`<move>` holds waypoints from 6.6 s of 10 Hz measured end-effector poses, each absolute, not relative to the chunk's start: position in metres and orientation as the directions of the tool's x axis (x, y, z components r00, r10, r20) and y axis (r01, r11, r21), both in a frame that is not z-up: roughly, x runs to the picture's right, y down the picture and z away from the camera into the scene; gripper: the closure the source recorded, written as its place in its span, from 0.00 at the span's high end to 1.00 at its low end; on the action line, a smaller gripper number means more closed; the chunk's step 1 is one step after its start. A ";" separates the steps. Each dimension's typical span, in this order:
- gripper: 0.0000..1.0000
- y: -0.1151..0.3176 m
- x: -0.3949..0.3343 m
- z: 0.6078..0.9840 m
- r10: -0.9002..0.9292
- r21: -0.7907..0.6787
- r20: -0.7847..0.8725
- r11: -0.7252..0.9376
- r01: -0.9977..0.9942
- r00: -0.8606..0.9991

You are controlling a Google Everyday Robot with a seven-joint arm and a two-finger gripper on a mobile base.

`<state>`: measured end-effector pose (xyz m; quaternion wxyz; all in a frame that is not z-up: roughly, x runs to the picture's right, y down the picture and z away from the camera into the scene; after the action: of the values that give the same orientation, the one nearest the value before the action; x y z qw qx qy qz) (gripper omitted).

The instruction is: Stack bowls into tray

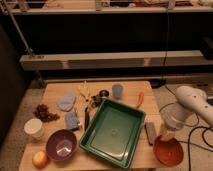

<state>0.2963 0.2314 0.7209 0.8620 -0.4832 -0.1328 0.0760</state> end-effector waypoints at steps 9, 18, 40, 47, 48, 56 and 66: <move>0.00 0.140 0.247 0.689 0.160 -0.820 0.249 0.559 0.121 0.955; 0.00 0.123 0.178 0.680 0.071 -0.777 0.364 0.572 0.261 0.928; 0.00 0.061 0.021 0.631 -0.190 -0.563 0.623 0.564 0.604 0.759; 0.00 0.062 -0.038 0.611 -0.263 -0.493 0.689 0.514 0.702 0.675; 0.00 0.062 -0.039 0.610 -0.264 -0.491 0.691 0.512 0.705 0.673; 0.00 0.059 -0.061 0.614 -0.258 -0.476 0.715 0.500 0.723 0.649; 0.00 0.059 -0.161 0.628 -0.196 -0.517 0.728 0.472 0.714 0.656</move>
<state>-0.1607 0.0588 0.6275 0.8029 -0.4284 -0.3024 -0.2834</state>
